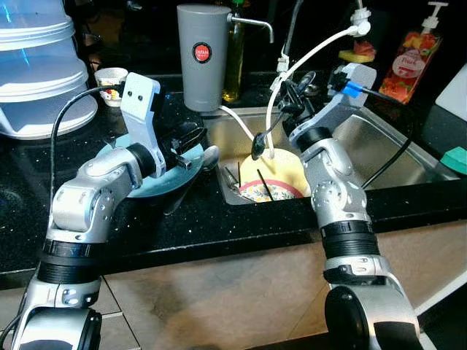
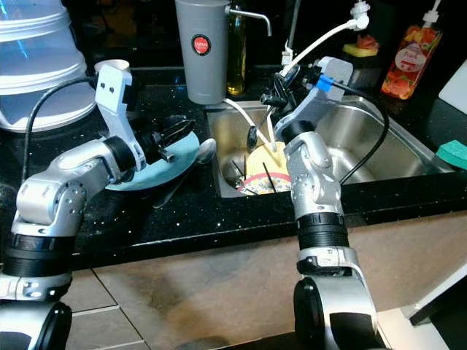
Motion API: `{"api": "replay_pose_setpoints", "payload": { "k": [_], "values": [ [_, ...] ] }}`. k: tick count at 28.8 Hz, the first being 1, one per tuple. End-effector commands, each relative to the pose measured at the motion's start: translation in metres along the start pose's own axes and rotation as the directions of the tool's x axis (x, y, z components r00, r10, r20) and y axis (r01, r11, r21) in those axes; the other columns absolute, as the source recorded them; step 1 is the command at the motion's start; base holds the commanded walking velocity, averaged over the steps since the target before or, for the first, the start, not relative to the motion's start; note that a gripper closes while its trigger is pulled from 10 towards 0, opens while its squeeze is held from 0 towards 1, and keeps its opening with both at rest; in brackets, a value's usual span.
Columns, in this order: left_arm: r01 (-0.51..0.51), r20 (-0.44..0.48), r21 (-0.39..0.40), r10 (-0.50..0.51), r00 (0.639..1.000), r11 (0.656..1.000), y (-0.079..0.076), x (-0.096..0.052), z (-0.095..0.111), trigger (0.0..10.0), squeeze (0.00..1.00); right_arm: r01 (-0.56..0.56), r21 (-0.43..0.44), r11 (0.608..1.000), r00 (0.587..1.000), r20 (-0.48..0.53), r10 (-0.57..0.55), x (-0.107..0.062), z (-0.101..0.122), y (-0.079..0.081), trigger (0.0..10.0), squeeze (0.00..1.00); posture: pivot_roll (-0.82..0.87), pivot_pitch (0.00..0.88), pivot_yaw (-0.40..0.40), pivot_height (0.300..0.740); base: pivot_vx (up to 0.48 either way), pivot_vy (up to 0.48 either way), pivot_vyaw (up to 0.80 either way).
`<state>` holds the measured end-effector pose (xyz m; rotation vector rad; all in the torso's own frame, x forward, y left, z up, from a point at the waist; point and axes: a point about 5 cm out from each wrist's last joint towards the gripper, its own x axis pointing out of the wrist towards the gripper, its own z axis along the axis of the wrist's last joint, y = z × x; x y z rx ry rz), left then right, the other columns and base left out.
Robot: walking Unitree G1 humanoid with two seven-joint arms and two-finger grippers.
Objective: Kitchen organization
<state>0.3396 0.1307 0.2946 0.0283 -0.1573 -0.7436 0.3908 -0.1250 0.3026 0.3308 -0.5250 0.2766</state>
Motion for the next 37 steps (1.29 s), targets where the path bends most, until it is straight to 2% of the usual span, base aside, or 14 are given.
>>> {"api": "replay_pose_setpoints", "payload": {
  "k": [1,8,19,21,23,26,27,29,30,31,32,33,34,37],
  "values": [
    [0.051,-0.03,0.007,-0.051,0.998,0.999,-0.012,0.003,-0.009,10.0,0.0,0.008,-0.037,0.999,1.0,-0.01,-0.008,-0.004,-0.01,0.001,0.0,0.0,0.13,0.094,-0.012,0.74,0.0,0.0,0.0],
    [0.199,-0.178,0.021,-0.192,0.965,0.98,-0.041,0.005,-0.042,10.0,0.0,0.061,-0.161,0.985,0.998,-0.02,-0.065,-0.017,-0.04,0.006,0.0,0.0,0.13,0.097,-0.012,0.74,0.0,0.0,0.0],
    [0.163,-0.233,0.021,-0.154,0.96,0.986,-0.043,0.008,-0.058,10.0,0.0,0.029,-0.303,0.953,0.997,-0.06,-0.049,-0.036,-0.068,0.009,0.0,0.0,0.12,0.099,-0.008,0.74,0.0,0.0,0.0],
    [0.153,-0.247,0.016,-0.144,0.958,0.988,-0.042,0.008,-0.062,10.0,0.0,-0.004,-0.34,0.94,0.995,-0.093,-0.03,-0.04,-0.075,0.01,2.0,0.0,0.12,0.099,-0.01,0.74,0.0,0.0,0.0],
    [0.156,-0.25,-0.007,-0.153,0.956,0.988,-0.044,0.007,-0.065,10.0,0.0,-0.01,-0.344,0.939,0.995,-0.1,-0.026,-0.041,-0.077,0.01,2.7,0.0,0.12,0.099,-0.01,0.74,0.0,0.0,0.0],
    [0.158,-0.251,-0.015,-0.157,0.955,0.987,-0.044,0.007,-0.066,10.0,0.0,-0.013,-0.345,0.939,0.995,-0.099,-0.022,-0.041,-0.078,0.01,2.7,0.0,0.12,0.098,-0.012,0.74,0.0,0.0,0.0],
    [0.149,-0.253,-0.013,-0.148,0.956,0.989,-0.044,0.007,-0.067,10.0,0.0,-0.015,-0.345,0.938,0.995,-0.1,-0.021,-0.042,-0.079,0.01,10.0,0.0,0.12,0.097,-0.013,0.74,0.0,0.0,0.0],
    [0.149,-0.253,-0.013,-0.148,0.956,0.989,-0.044,0.007,-0.067,10.0,0.0,-0.015,-0.345,0.938,0.995,-0.1,-0.021,-0.042,-0.079,0.01,10.0,0.0,0.12,0.097,-0.013,0.74,0.0,0.0,0.0],
    [0.14,-0.251,-0.011,-0.138,0.958,0.99,-0.042,0.007,-0.067,10.0,0.0,-0.014,-0.343,0.939,0.994,-0.104,-0.023,-0.042,-0.079,0.009,10.0,0.46,0.12,0.097,-0.013,0.74,0.0,0.0,0.0],
    [0.14,-0.251,-0.011,-0.138,0.958,0.99,-0.042,0.007,-0.067,10.0,0.0,-0.014,-0.343,0.939,0.994,-0.104,-0.023,-0.042,-0.079,0.009,10.0,0.46,0.12,0.097,-0.013,0.74,0.0,0.0,0.0],
    [0.131,-0.246,-0.008,-0.129,0.961,0.991,-0.041,0.007,-0.065,10.0,0.0,-0.011,-0.352,0.936,0.993,-0.111,-0.03,-0.041,-0.079,0.008,10.0,1.0,0.12,0.093,-0.013,0.74,0.0,0.0,0.0],
    [0.106,-0.226,-0.005,-0.105,0.968,0.994,-0.036,0.009,-0.061,10.0,0.0,0.01,-0.37,0.929,0.994,-0.1,-0.05,-0.04,-0.078,0.006,10.0,1.0,0.12,0.09,-0.013,0.74,0.0,0.0,0.0],
    [0.09,-0.211,0.001,-0.087,0.974,0.996,-0.033,0.009,-0.058,10.0,0.0,0.019,-0.376,0.927,0.994,-0.09,-0.057,-0.038,-0.075,0.005,10.0,0.0,0.12,0.085,-0.013,0.74,0.0,0.0,0.0],
    [-0.008,-0.155,0.022,0.012,0.988,1.0,-0.02,0.012,-0.045,10.0,0.0,0.035,-0.374,0.927,0.997,-0.057,-0.06,-0.032,-0.067,0.003,10.0,0.0,0.11,0.077,-0.014,0.74,0.0,0.0,0.0]
  ]
}}
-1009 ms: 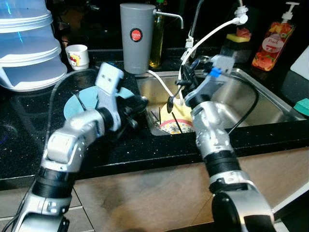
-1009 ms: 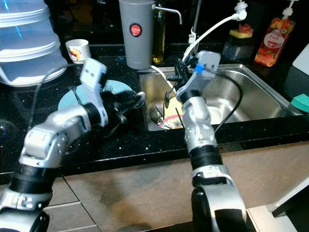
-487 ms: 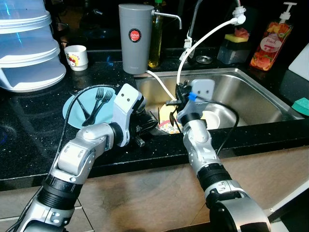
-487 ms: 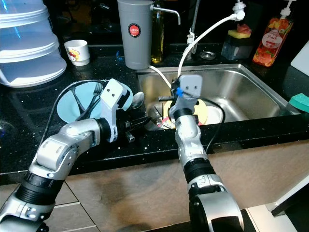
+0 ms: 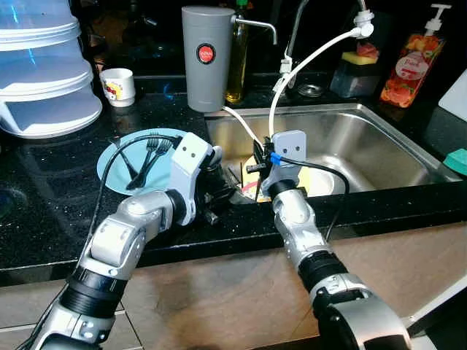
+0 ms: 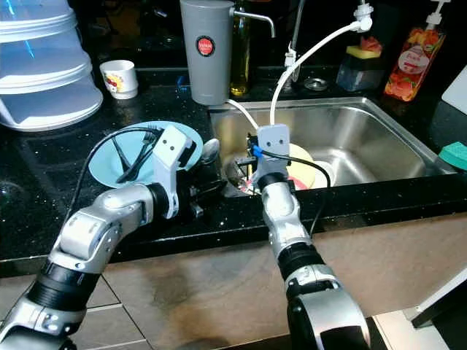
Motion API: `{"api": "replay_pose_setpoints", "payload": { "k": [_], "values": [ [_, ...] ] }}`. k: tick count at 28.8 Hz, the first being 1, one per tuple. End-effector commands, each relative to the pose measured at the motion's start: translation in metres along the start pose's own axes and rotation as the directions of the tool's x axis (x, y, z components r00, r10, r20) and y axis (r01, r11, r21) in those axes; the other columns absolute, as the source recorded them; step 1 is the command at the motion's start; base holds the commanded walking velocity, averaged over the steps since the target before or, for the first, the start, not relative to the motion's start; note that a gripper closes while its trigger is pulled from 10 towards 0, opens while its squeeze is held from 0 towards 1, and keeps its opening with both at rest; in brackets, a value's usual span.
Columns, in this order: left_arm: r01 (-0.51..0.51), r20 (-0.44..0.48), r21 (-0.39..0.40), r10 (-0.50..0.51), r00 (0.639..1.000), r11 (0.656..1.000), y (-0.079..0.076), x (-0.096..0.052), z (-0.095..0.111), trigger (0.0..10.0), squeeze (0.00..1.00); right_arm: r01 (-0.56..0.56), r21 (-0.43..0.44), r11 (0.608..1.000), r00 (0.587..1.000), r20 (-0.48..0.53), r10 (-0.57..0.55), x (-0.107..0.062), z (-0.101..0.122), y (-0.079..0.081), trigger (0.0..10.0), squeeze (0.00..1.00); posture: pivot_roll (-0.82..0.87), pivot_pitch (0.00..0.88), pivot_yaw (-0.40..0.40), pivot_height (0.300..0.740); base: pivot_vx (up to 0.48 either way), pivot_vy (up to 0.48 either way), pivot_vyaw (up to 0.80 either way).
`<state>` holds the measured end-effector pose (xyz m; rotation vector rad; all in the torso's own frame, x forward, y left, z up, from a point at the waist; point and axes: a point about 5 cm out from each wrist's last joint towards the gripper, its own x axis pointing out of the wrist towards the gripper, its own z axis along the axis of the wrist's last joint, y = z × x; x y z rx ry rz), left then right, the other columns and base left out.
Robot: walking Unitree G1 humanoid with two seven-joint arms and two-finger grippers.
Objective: Kitchen organization
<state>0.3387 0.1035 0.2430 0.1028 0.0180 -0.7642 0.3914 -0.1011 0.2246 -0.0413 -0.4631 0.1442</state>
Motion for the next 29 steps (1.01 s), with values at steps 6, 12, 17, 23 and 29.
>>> {"api": "replay_pose_setpoints", "payload": {
  "k": [6,12,17,23,29],
  "values": [
    [-0.291,-0.016,0.092,0.294,0.956,0.952,0.036,-0.007,0.022,10.0,0.0,-0.011,0.033,0.999,0.998,0.054,0.009,0.013,0.019,-0.005,10.0,0.0,0.11,0.068,-0.019,0.74,0.0,0.0,0.0],
    [-0.518,-0.112,0.077,0.523,0.845,0.852,0.072,-0.023,0.026,10.0,0.0,-0.143,0.087,0.986,0.99,-0.001,0.144,0.017,0.021,0.007,10.0,0.0,0.11,0.066,-0.022,0.74,0.0,0.0,0.0],
    [-0.619,-0.118,0.006,0.615,0.78,0.785,0.09,-0.034,0.023,10.0,1.0,-0.234,0.067,0.97,0.972,0.008,0.235,0.013,0.025,0.015,10.0,0.0,0.11,0.06,-0.02,0.74,0.0,0.0,0.0],
    [-0.742,-0.202,-0.031,0.723,0.661,0.67,0.113,-0.045,0.004,10.0,1.0,-0.247,0.105,0.963,0.969,0.023,0.245,0.01,0.027,0.01,10.0,0.0,0.11,0.064,-0.021,0.74,0.0,0.0,0.0],
    [-0.778,-0.252,0.012,0.754,0.606,0.629,0.123,-0.042,-0.009,10.0,0.87,-0.25,0.143,0.958,0.968,0.002,0.253,0.008,0.025,0.005,10.0,0.0,0.11,0.072,-0.025,0.74,0.0,0.0,0.0]
  ]
}}
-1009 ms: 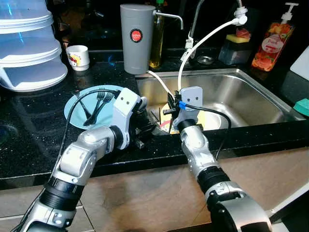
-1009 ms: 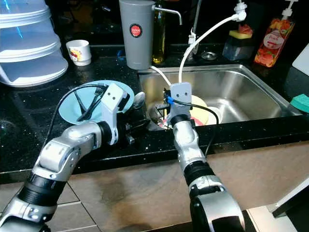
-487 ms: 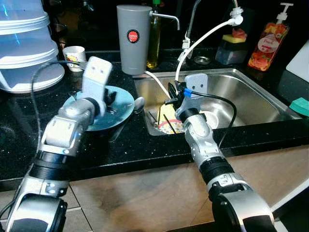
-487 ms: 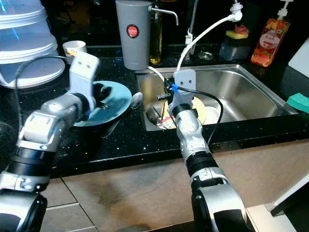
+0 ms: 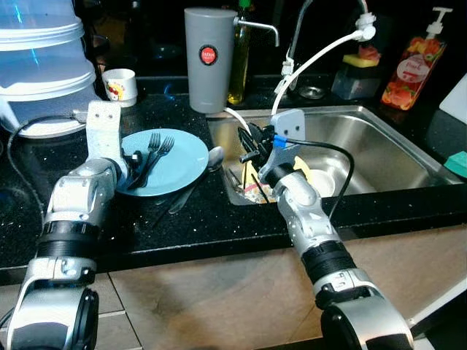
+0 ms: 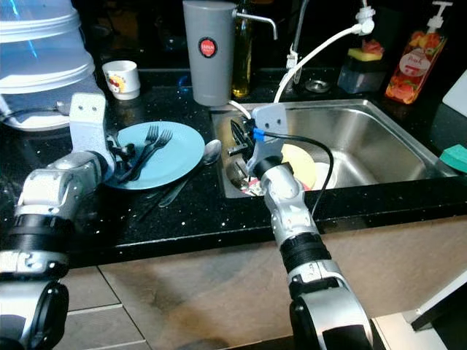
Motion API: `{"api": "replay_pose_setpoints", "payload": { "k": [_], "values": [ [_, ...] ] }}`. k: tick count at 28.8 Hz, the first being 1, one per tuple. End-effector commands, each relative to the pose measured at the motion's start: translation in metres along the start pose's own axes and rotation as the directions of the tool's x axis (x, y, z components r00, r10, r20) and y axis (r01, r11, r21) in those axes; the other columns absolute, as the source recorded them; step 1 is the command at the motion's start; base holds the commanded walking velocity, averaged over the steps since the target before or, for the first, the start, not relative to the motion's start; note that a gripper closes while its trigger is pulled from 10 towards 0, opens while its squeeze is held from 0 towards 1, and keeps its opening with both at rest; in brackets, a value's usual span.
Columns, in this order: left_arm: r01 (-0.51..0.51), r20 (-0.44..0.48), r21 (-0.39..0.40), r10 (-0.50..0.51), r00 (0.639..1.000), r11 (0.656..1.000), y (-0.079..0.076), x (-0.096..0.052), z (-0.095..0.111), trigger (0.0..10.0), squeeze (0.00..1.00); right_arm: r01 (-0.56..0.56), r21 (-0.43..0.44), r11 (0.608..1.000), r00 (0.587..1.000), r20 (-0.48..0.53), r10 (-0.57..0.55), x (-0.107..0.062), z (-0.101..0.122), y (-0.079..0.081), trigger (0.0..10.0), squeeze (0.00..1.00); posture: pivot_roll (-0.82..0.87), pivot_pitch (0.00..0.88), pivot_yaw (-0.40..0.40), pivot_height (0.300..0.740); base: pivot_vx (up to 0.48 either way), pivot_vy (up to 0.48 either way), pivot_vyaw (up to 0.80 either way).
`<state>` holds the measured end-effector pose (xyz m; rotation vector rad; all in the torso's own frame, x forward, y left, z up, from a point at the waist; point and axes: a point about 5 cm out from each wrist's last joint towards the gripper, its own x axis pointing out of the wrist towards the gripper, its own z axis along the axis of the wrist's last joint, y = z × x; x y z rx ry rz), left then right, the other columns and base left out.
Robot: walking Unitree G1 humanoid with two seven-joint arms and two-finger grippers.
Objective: Kitchen organization
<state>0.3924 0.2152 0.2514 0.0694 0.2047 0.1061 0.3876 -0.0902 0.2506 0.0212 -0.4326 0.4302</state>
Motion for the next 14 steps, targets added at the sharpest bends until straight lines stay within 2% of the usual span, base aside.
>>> {"api": "replay_pose_setpoints", "payload": {
  "k": [1,4,5,6,7,9,13,14],
  "values": [
    [-0.044,-0.032,0.028,0.045,0.998,0.999,0.006,0.004,-0.006,10.0,0.6,0.007,0.021,1.0,1.0,-0.003,-0.007,-0.003,0.0,-0.004,10.0,0.0,0.1,0.074,-0.023,0.74,0.0,0.0,0.0],
    [-0.049,-0.037,0.031,0.05,0.998,0.998,0.006,0.005,-0.007,10.0,0.6,0.006,0.023,1.0,1.0,-0.005,-0.006,-0.003,0.0,-0.004,10.0,0.0,0.1,0.074,-0.022,0.74,0.0,0.0,0.0],
    [-0.044,-0.054,0.047,0.046,0.997,0.998,0.005,0.009,-0.01,10.0,0.15,0.004,0.023,1.0,1.0,-0.009,-0.004,-0.004,0.0,-0.004,10.0,0.0,0.1,0.076,-0.021,0.74,0.0,0.0,0.0],
    [-0.043,-0.059,0.056,0.046,0.997,0.998,0.004,0.01,-0.012,10.0,0.15,0.003,0.023,1.0,1.0,-0.01,-0.003,-0.005,0.0,-0.004,10.0,0.0,0.1,0.076,-0.02,0.74,0.0,0.0,0.0],
    [-0.032,-0.069,0.056,0.035,0.997,0.998,0.003,0.011,-0.013,10.0,0.04,0.002,0.024,1.0,1.0,-0.012,-0.002,-0.005,0.0,-0.004,10.0,0.0,0.1,0.076,-0.02,0.74,0.0,0.0,0.0],
    [-0.03,-0.075,0.055,0.034,0.997,0.998,0.002,0.012,-0.014,10.0,0.0,0.002,0.026,1.0,1.0,-0.013,-0.002,-0.005,0.0,-0.004,10.0,0.0,0.1,0.076,-0.02,0.74,0.0,0.0,0.0],
    [0.006,-0.103,0.069,0.001,0.995,0.998,-0.001,0.016,-0.016,10.0,0.0,0.002,0.037,0.999,1.0,-0.023,-0.001,-0.006,0.0,-0.006,10.0,0.0,0.11,0.08,-0.016,0.74,0.0,0.0,0.0],
    [0.011,-0.116,0.076,-0.002,0.993,0.997,-0.002,0.018,-0.018,4.7,0.0,0.003,0.041,0.999,1.0,-0.027,-0.002,-0.006,0.0,-0.007,10.0,0.0,0.1,0.08,-0.014,0.74,0.0,0.0,0.0]
  ]
}}
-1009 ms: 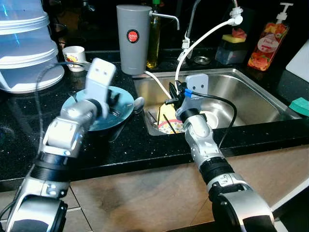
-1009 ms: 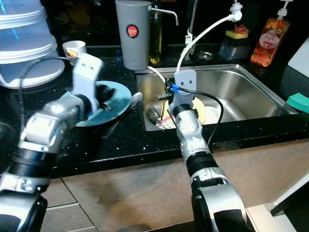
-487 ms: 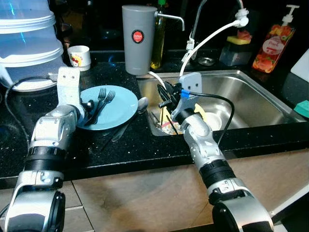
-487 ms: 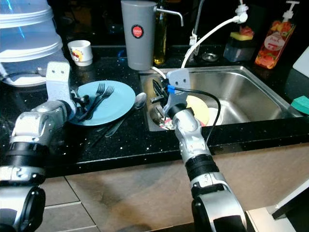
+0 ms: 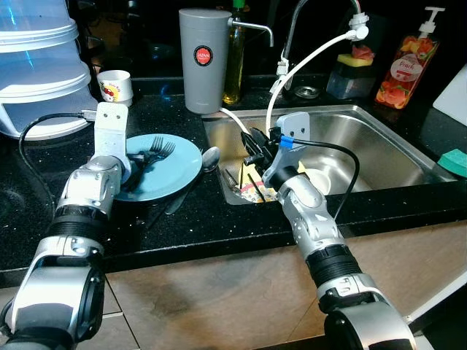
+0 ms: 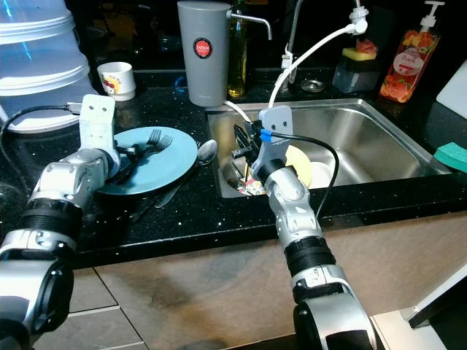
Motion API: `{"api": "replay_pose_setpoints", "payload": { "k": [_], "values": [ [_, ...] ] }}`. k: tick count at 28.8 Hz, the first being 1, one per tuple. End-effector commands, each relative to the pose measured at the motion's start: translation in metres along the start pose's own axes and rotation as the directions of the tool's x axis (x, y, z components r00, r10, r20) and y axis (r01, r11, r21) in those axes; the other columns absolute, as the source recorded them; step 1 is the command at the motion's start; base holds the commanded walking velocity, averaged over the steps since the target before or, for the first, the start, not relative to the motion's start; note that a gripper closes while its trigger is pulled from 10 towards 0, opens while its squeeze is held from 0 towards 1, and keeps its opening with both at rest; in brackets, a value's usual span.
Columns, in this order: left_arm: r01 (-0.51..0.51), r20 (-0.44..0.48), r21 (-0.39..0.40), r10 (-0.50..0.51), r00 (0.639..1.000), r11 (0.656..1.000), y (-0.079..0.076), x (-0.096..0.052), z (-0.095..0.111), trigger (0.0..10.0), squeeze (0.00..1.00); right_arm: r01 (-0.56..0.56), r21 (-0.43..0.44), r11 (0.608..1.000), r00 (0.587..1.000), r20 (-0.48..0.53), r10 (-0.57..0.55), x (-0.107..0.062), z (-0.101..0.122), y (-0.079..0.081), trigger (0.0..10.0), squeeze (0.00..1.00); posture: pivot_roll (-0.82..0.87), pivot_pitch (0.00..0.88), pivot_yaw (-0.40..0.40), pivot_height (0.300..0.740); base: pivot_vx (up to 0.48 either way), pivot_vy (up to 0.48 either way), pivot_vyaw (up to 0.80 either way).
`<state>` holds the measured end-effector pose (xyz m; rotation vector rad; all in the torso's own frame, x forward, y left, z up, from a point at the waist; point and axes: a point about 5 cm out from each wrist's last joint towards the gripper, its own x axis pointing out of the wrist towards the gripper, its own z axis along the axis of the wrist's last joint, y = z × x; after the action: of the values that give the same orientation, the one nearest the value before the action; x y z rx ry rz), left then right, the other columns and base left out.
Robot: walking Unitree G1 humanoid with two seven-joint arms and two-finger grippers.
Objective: Kitchen organization
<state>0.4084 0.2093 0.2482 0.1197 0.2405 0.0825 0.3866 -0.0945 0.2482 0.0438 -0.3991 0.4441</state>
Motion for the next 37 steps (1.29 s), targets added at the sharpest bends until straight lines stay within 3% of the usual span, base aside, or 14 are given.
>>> {"api": "replay_pose_setpoints", "payload": {
  "k": [1,2,15,23,26,29,32,35,36,37],
  "values": [
    [-0.003,-0.096,0.03,0.006,0.995,1.0,0.004,0.004,-0.021,2.6,0.0,0.011,0.015,1.0,1.0,-0.003,-0.011,-0.002,0.001,-0.004,10.0,0.0,0.1,0.08,-0.014,0.74,0.0,0.0,0.0],
    [0.001,-0.103,0.036,0.002,0.995,0.999,0.004,0.005,-0.022,0.0,0.0,0.012,0.018,1.0,1.0,-0.005,-0.012,-0.002,0.001,-0.004,10.0,0.0,0.1,0.08,-0.014,0.74,0.0,0.0,0.0],
    [-0.017,-0.064,0.012,0.018,0.998,1.0,0.007,0.007,-0.014,0.0,0.0,0.025,0.027,0.999,0.999,-0.025,-0.025,-0.005,-0.002,-0.008,10.0,0.0,0.11,0.084,-0.011,0.74,0.0,0.0,0.0],
    [-0.027,0.084,0.05,0.023,0.996,0.998,0.005,0.003,0.014,0.0,0.0,0.036,0.035,0.999,0.999,-0.012,-0.035,-0.003,0.003,-0.012,10.0,0.0,0.1,0.085,-0.006,0.74,0.0,0.0,0.0],
    [-0.023,0.252,0.029,0.015,0.968,0.999,0.008,-0.008,0.045,0.0,0.0,0.052,0.067,0.996,0.999,0.006,-0.053,-0.002,0.009,-0.015,10.0,0.0,0.1,0.085,-0.005,0.74,0.0,0.0,0.0],
    [0.025,0.345,0.008,-0.026,0.938,1.0,0.003,-0.015,0.06,0.0,0.0,0.059,0.081,0.995,0.998,0.013,-0.061,-0.002,0.011,-0.017,10.0,0.0,0.1,0.085,-0.006,0.74,0.0,0.0,0.0],
    [0.063,0.382,-0.019,-0.051,0.923,0.998,0.001,-0.019,0.067,0.0,0.0,0.064,0.093,0.994,0.998,0.018,-0.066,-0.002,0.012,-0.018,10.0,0.0,0.1,0.085,-0.006,0.74,0.0,0.0,0.0],
    [0.238,0.463,-0.043,-0.192,0.865,0.97,-0.014,-0.031,0.081,0.0,0.0,0.073,0.123,0.99,0.996,0.032,-0.078,0.0,0.017,-0.021,10.0,0.0,0.1,0.083,-0.007,0.74,0.0,0.0,0.0],
    [0.238,0.463,-0.043,-0.192,0.865,0.97,-0.014,-0.031,0.081,0.0,0.0,0.073,0.123,0.99,0.996,0.032,-0.078,0.0,0.017,-0.021,10.0,0.0,0.1,0.083,-0.007,0.74,0.0,0.0,0.0],
    [0.317,0.487,-0.042,-0.258,0.835,0.947,-0.02,-0.035,0.082,0.0,0.0,0.073,0.132,0.989,0.996,0.038,-0.078,0.001,0.018,-0.021,10.0,0.0,0.1,0.083,-0.007,0.74,0.0,0.0,0.0]
  ]
}}
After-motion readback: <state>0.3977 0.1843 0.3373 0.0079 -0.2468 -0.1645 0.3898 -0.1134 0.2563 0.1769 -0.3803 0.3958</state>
